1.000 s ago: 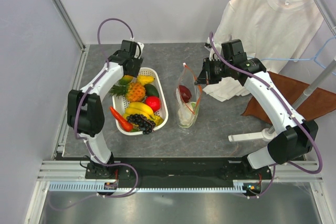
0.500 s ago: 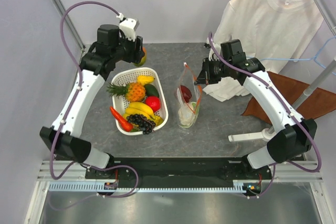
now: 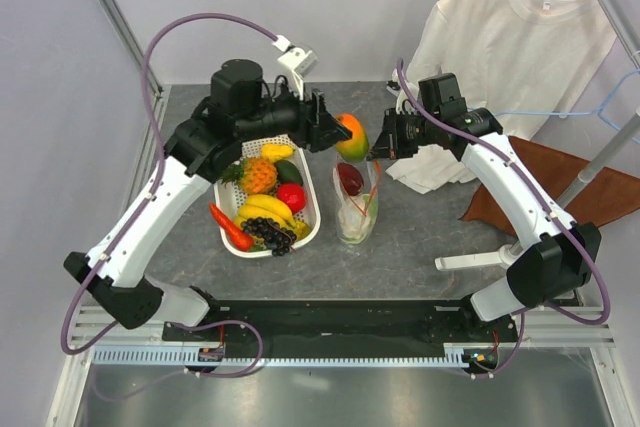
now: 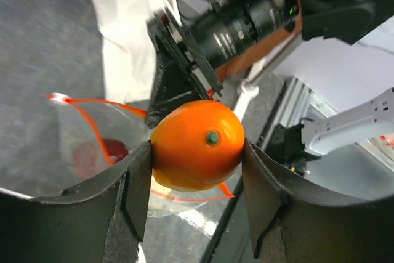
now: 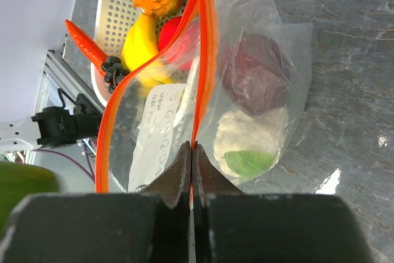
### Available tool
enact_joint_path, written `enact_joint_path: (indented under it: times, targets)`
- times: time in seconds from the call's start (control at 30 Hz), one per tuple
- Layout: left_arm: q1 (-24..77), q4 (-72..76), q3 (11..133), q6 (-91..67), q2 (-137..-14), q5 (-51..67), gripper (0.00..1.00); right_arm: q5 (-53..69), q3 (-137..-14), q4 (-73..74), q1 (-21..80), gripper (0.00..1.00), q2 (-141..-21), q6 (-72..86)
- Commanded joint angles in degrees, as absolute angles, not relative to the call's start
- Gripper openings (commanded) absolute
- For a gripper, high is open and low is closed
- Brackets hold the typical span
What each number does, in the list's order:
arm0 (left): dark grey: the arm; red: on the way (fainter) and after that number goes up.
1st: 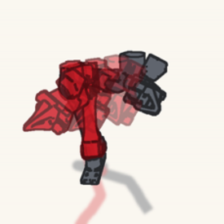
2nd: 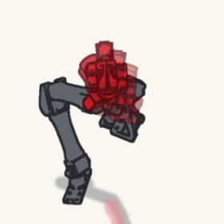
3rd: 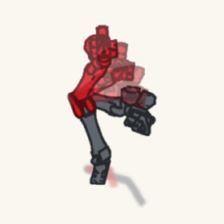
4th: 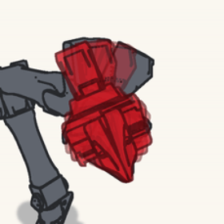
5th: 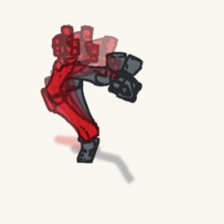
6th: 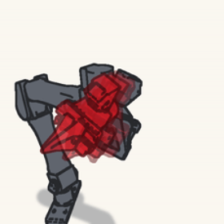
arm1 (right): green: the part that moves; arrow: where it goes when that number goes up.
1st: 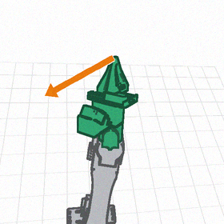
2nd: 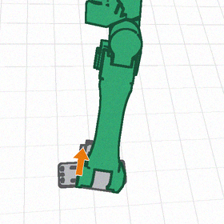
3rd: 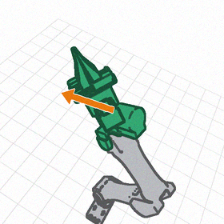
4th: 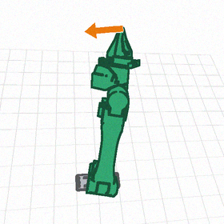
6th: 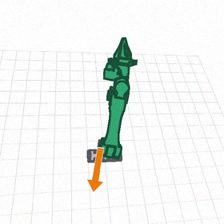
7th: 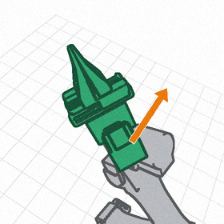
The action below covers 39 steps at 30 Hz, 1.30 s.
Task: Place the food in the zip-top bag and seal the zipper
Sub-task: Pick up the fake fruit from the bin, then place the fake fruit in the zipper food storage bag.
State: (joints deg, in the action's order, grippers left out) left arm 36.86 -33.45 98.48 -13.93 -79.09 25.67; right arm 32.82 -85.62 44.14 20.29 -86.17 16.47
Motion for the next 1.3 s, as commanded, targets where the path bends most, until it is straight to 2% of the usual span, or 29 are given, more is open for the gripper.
enact_joint_path:
  times: [0.0, 0.27, 0.47, 0.57, 0.6, 0.67, 0.7, 0.8, 0.97, 1.03, 1.07, 1.13, 1.17, 1.23, 1.27]
  targets:
    - [39.6, -31.1, 96.2, -19.4, -82.0, 27.5, 0.43, 35.2, -88.9, 42.5, 20.5, 0.00, -85.3, 17.4]
    - [40.3, -33.4, 89.8, -21.4, -82.7, 26.3, 0.43, 35.7, -88.5, 42.5, 20.6, 0.00, -84.3, 17.1]
    - [40.8, -38.6, 89.6, -20.7, -84.5, 28.2, 0.42, 35.9, -88.1, 42.2, 20.7, 0.00, -83.9, 16.8]
    - [41.3, -41.6, 89.2, -19.2, -85.8, 28.9, 0.53, 35.8, -87.8, 42.0, 20.7, 0.00, -83.8, 16.9]
    - [41.3, -42.5, 89.0, -18.8, -86.0, 29.2, 0.63, 35.8, -87.7, 42.0, 20.8, 0.00, -83.8, 16.8]
    - [41.3, -43.0, 88.4, -18.5, -85.7, 29.7, 0.74, 35.8, -87.5, 42.0, 20.8, 0.00, -83.7, 16.7]
    - [41.3, -43.3, 88.3, -18.3, -85.4, 29.7, 0.84, 35.7, -87.4, 42.0, 20.9, 0.00, -83.5, 16.4]
    - [41.1, -43.3, 90.0, -16.9, -84.1, 28.7, 0.95, 35.5, -87.0, 42.0, 20.9, 0.00, -83.3, 16.2]
    - [34.3, -43.6, 96.4, -13.5, -81.0, 31.2, 1.00, 35.2, -86.7, 42.0, 21.0, 0.00, -83.1, 15.9]
    - [30.1, -42.8, 96.8, -8.9, -79.5, 38.0, 1.00, 35.2, -86.7, 42.0, 21.0, 0.00, -83.1, 15.8]
    - [24.8, -42.0, 95.5, -7.0, -77.5, 41.5, 1.00, 35.2, -86.7, 42.0, 21.0, 0.00, -83.0, 15.7]
    - [19.5, -41.3, 93.3, -0.1, -75.2, 52.6, 1.00, 35.2, -86.7, 42.1, 21.0, 0.00, -82.8, 15.6]
    - [15.4, -42.4, 91.3, 7.0, -73.5, 55.1, 1.00, 35.0, -86.7, 42.1, 21.0, 0.00, -82.8, 15.6]
    - [13.9, -46.2, 89.7, 16.3, -71.7, 57.0, 0.99, 35.1, -86.7, 42.1, 21.0, 0.00, -82.9, 15.6]
    - [13.8, -51.1, 87.6, 28.2, -70.9, 57.5, 0.99, 35.0, -86.7, 42.1, 21.0, 0.00, -82.9, 15.6]
